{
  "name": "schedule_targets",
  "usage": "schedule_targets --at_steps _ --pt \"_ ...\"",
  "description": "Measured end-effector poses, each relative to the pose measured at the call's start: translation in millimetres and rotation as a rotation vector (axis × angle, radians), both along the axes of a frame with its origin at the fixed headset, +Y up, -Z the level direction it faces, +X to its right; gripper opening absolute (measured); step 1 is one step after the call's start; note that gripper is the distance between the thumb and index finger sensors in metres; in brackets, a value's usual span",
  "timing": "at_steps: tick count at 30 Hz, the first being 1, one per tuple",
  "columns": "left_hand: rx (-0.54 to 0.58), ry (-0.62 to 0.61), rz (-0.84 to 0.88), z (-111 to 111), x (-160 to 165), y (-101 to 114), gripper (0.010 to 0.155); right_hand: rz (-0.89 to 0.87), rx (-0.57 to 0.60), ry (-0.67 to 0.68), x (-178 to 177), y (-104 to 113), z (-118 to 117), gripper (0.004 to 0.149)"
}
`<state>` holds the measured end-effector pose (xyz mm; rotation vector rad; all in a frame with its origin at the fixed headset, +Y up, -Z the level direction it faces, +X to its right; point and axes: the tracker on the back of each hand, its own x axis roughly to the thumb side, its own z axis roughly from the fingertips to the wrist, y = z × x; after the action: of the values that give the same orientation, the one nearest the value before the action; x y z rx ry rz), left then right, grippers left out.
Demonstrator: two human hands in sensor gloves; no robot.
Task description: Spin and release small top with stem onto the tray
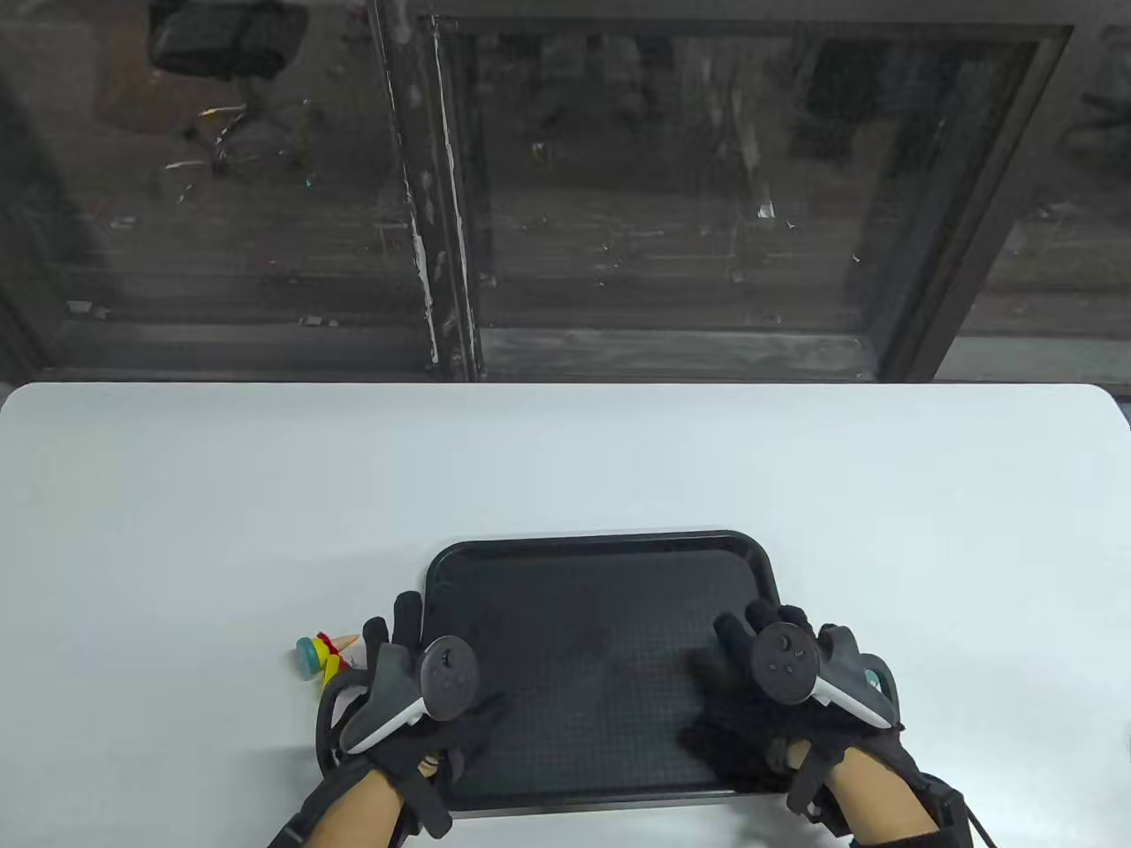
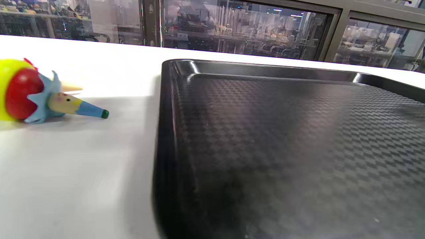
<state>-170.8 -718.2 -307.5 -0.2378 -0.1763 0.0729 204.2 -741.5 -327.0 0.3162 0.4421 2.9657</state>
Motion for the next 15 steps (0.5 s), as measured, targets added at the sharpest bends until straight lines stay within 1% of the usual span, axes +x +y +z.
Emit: schedule_targets --at_steps 3,5,6,8,10,12,15 --pt "0.008 -0.008 0.0 0 2 1 0.086 0.045 -0.009 0.021 -6 -4 3 0.087" --pt "0.026 -0.014 0.008 0 4 4 0.085 0.078 0.056 0.005 0 3 2 0.083" --pt "0.036 -0.015 0.015 -1 4 6 0.086 0.077 0.118 -0.039 9 9 0 0.081" --pt "0.043 -0.01 0.021 -1 4 7 0.085 0.052 0.193 -0.117 30 17 -3 0.074" --pt "0.04 0.003 0.027 -2 3 8 0.085 0.03 0.215 -0.196 55 22 -5 0.068" --pt "0.028 0.018 0.034 -3 1 6 0.084 0.008 0.201 -0.267 79 23 -4 0.063" --pt "0.006 0.034 0.024 -4 -3 3 0.084 -0.033 0.208 -0.345 106 19 -6 0.056"
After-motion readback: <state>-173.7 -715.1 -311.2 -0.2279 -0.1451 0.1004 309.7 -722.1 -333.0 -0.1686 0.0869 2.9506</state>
